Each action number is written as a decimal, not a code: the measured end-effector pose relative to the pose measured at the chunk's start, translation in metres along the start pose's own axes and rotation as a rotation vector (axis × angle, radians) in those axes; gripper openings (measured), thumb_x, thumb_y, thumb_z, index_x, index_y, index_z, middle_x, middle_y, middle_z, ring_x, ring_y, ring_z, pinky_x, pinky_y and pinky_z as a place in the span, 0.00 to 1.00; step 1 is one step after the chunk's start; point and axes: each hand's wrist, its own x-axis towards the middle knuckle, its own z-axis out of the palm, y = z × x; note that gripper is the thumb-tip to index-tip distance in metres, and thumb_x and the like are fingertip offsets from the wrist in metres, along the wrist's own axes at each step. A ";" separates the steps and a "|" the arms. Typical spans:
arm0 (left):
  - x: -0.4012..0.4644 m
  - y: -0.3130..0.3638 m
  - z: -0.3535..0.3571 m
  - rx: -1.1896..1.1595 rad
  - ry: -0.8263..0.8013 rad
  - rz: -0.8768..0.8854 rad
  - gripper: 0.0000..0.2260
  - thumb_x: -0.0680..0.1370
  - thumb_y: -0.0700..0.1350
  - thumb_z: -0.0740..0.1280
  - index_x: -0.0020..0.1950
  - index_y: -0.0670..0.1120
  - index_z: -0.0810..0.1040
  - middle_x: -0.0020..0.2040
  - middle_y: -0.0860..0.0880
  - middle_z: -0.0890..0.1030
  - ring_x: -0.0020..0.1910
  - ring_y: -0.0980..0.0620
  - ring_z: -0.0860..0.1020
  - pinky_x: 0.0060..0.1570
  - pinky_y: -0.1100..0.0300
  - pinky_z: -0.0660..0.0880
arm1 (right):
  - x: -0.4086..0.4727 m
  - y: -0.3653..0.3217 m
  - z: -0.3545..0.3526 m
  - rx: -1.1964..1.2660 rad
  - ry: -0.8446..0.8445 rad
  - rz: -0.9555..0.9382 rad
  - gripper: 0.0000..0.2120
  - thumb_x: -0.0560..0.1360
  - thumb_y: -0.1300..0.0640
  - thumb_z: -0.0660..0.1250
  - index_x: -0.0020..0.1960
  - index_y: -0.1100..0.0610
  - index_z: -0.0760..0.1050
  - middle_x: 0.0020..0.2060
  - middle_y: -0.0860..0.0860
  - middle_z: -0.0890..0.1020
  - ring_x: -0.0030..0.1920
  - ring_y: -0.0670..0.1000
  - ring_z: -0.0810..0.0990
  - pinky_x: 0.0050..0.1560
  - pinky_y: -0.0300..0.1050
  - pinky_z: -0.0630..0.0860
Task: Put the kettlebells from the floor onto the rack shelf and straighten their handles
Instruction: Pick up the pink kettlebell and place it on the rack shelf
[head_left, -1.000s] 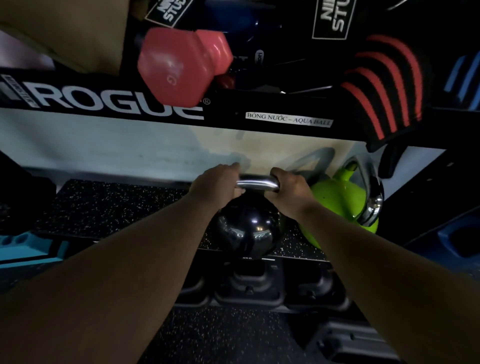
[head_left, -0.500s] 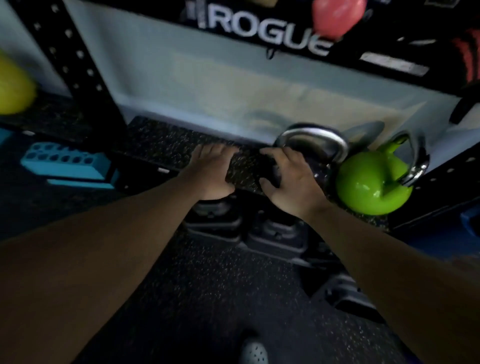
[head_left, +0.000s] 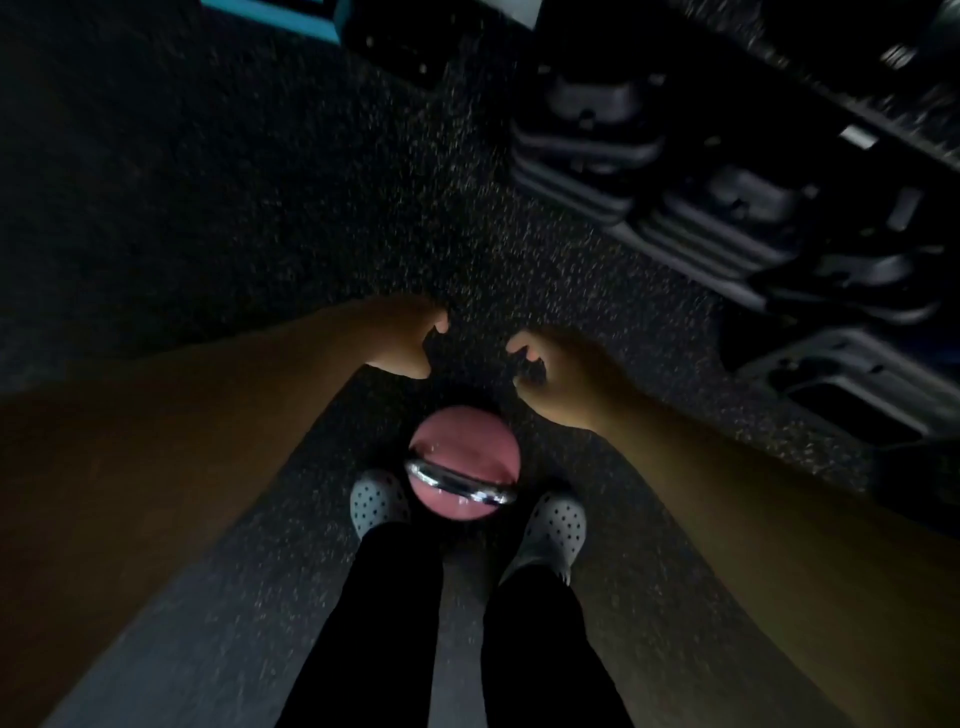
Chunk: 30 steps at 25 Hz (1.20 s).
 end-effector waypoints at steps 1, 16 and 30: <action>0.004 -0.008 0.029 -0.017 -0.033 -0.007 0.32 0.69 0.43 0.71 0.73 0.50 0.67 0.69 0.46 0.71 0.62 0.46 0.73 0.53 0.55 0.73 | -0.003 0.007 0.028 -0.010 -0.054 0.016 0.19 0.74 0.53 0.69 0.64 0.52 0.74 0.55 0.54 0.81 0.51 0.53 0.79 0.48 0.44 0.74; 0.052 -0.019 0.211 -0.021 -0.045 0.156 0.12 0.67 0.49 0.73 0.30 0.53 0.69 0.29 0.55 0.73 0.32 0.52 0.75 0.32 0.59 0.70 | -0.008 0.058 0.194 0.039 -0.364 0.178 0.09 0.66 0.51 0.73 0.33 0.50 0.73 0.29 0.45 0.77 0.33 0.49 0.78 0.27 0.37 0.67; -0.014 0.048 -0.071 0.096 0.330 0.373 0.09 0.70 0.54 0.69 0.42 0.49 0.81 0.35 0.52 0.80 0.35 0.51 0.80 0.33 0.61 0.71 | 0.007 -0.028 -0.068 0.009 0.170 0.210 0.09 0.61 0.49 0.70 0.36 0.54 0.80 0.28 0.47 0.80 0.26 0.43 0.76 0.21 0.31 0.64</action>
